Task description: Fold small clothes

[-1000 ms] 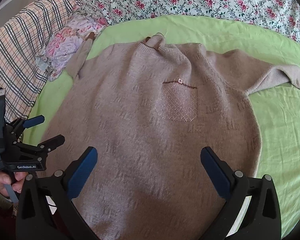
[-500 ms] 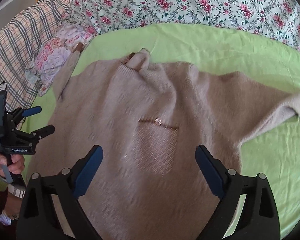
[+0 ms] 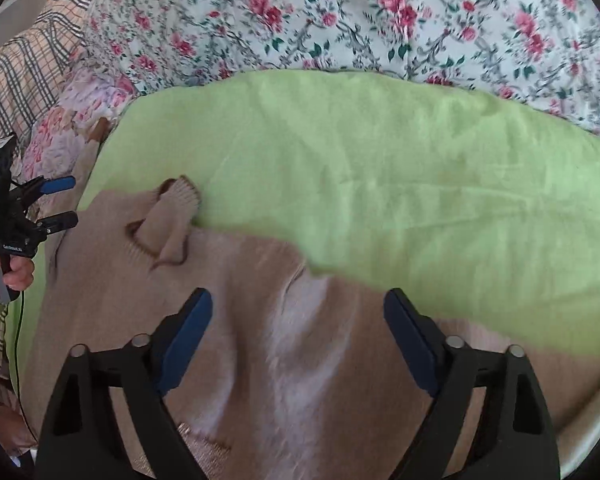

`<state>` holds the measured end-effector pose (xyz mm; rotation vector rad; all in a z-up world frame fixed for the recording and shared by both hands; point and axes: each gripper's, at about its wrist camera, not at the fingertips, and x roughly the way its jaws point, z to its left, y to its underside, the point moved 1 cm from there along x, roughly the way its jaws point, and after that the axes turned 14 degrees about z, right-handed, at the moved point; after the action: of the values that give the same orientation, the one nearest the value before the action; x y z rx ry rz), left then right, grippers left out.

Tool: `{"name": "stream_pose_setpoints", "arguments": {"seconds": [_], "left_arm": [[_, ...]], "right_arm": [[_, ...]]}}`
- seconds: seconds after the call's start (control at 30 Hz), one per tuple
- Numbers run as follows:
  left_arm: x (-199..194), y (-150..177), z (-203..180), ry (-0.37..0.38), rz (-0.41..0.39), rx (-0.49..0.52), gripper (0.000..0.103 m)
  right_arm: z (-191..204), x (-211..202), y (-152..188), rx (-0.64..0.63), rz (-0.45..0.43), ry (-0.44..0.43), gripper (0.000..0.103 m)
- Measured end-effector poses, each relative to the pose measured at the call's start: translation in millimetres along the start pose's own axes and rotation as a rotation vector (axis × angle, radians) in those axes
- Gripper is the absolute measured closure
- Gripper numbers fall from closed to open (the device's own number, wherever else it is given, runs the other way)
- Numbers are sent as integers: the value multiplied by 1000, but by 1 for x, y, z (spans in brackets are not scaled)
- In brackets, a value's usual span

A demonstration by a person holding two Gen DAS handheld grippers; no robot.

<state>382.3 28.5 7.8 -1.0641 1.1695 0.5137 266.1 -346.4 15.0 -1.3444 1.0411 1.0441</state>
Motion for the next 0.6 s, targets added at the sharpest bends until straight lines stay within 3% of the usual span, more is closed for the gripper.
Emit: {"name": "stream_pose_setpoints", "arguments": {"seconds": [0.13,0.2,0.23,0.27,0.3,0.37,0.4,0.53,0.6], "left_arm": [[36,-14,9,78,87,-12,1],[51,-11,7,113,134,-7,2],[58,-10,6,134,157,-5,9],[66,-8,5,123,173,2,15],[71,-6,1,83,177,17,24],[63,-1,-6,52,117,56,59],[58,0,-7,41,96,48,93],[27,-1,0,-77,-9,-3,94],[14,-3,3,-89,-47,-34,94]], "right_arm": [[1,30,-10,-38,73,-17,39],[6,41,-8,-59,101,-16,53],[9,44,-5,-71,98,-11,61],[11,45,0,-77,88,-27,77],[13,42,5,-70,69,-36,85],[12,34,11,-40,39,-5,94],[11,23,12,-26,3,10,94],[-7,-24,7,49,-139,144,95],[-19,-36,3,103,-188,176,96]]}}
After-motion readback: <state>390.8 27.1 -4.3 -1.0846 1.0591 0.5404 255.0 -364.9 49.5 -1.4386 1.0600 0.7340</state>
